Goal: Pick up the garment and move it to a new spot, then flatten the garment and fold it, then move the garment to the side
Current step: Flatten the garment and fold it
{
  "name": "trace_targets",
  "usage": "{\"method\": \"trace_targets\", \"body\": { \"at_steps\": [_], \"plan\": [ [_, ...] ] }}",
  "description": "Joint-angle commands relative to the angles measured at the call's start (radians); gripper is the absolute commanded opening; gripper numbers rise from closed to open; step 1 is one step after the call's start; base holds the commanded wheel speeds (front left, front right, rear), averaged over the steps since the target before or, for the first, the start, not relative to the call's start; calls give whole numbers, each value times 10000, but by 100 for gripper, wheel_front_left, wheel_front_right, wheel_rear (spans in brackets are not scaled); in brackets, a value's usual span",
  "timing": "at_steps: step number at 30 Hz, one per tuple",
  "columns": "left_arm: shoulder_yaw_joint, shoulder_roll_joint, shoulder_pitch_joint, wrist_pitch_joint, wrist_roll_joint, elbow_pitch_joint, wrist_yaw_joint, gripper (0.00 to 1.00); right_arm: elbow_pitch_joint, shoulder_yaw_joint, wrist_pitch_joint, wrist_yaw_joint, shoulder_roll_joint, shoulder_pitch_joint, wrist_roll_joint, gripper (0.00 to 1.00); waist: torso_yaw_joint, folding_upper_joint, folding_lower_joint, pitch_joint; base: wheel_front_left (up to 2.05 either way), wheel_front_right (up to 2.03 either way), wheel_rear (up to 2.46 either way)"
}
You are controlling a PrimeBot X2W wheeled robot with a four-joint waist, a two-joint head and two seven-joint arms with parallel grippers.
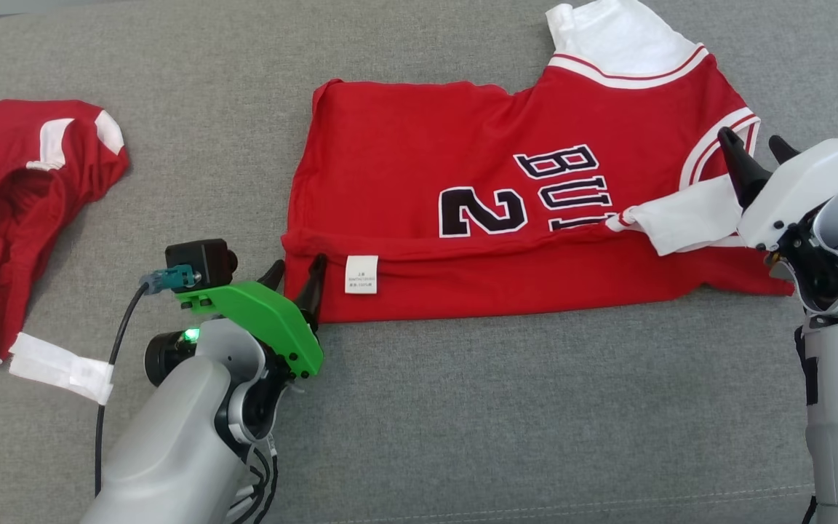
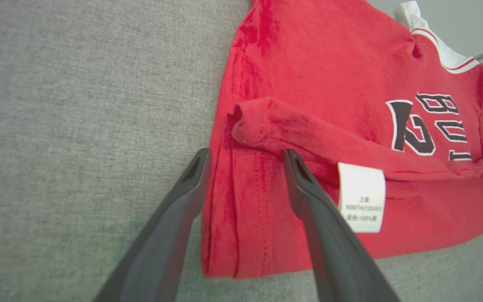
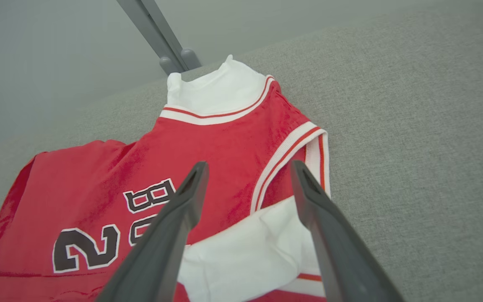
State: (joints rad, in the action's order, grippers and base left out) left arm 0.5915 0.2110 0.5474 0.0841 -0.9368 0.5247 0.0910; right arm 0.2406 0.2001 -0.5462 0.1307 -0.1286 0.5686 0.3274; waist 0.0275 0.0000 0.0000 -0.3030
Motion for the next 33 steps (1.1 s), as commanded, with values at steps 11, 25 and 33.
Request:
{"method": "trace_targets", "body": {
  "at_steps": [11,25,33],
  "plan": [
    [-61,350,-559,-1248,519,33,262,100,-199,225,1897,1,-309,-212,145,100,0,0,0,443,0,0,0],
    [662,435,-1395,-1600,1356,-763,1114,100,-1153,1148,265,1,61,-2677,-1338,100,-158,0,0,517,0,0,0],
    [918,251,-939,-1442,1576,-80,1168,100,-17,887,188,1,111,-2170,-1559,100,-277,0,0,255,0,0,0]
  ]
}}
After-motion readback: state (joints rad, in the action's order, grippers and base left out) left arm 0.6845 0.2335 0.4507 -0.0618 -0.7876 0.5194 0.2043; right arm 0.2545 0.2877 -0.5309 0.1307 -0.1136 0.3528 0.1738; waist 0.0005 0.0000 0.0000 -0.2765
